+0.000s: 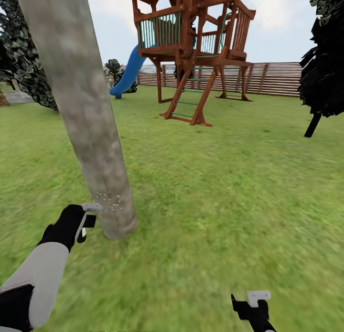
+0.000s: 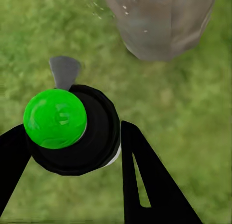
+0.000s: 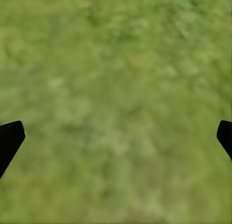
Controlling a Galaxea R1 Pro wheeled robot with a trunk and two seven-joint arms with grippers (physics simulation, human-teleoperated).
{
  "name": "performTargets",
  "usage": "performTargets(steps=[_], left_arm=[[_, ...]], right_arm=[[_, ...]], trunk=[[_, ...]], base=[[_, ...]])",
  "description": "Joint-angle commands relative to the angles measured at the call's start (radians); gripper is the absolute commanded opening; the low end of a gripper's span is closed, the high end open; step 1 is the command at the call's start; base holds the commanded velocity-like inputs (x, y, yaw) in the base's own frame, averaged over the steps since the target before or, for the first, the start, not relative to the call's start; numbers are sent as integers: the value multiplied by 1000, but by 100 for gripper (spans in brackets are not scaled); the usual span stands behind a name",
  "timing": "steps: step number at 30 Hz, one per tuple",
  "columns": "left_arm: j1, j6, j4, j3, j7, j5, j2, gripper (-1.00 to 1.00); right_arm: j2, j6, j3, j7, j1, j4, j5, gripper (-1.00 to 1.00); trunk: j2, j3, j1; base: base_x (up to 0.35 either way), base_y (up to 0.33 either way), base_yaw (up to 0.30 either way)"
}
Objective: In the garden, pick up the pesticide atomizer on the floor and spray pesticide onto both trees until each tree trunk is fully covered.
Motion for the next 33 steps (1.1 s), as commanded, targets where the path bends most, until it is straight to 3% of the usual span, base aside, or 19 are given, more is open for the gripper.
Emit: performTargets(steps=[1,18,24,33], left_arm=[[0,3,-2,3,-8,-9,-1,-100],[-1,10,-8,5,2,-7,-13,-100],[-1,10,-8,7,4,-7,-15,-100],[-1,10,-3,9,4,-7,-20,-100]], right_arm=[[0,-2,9,-3,0,0,-8,100],[0,-2,8,-4,0,0,-8,100],[0,-2,9,-3,0,0,-8,100],[0,-2,9,-2,0,0,-8,100]], trunk=[[0,-1,0],[0,-1,0],[0,-1,0],[0,-1,0]], base=[[44,-43,104],[33,-257,5],[201,-225,5],[183,-226,228]])
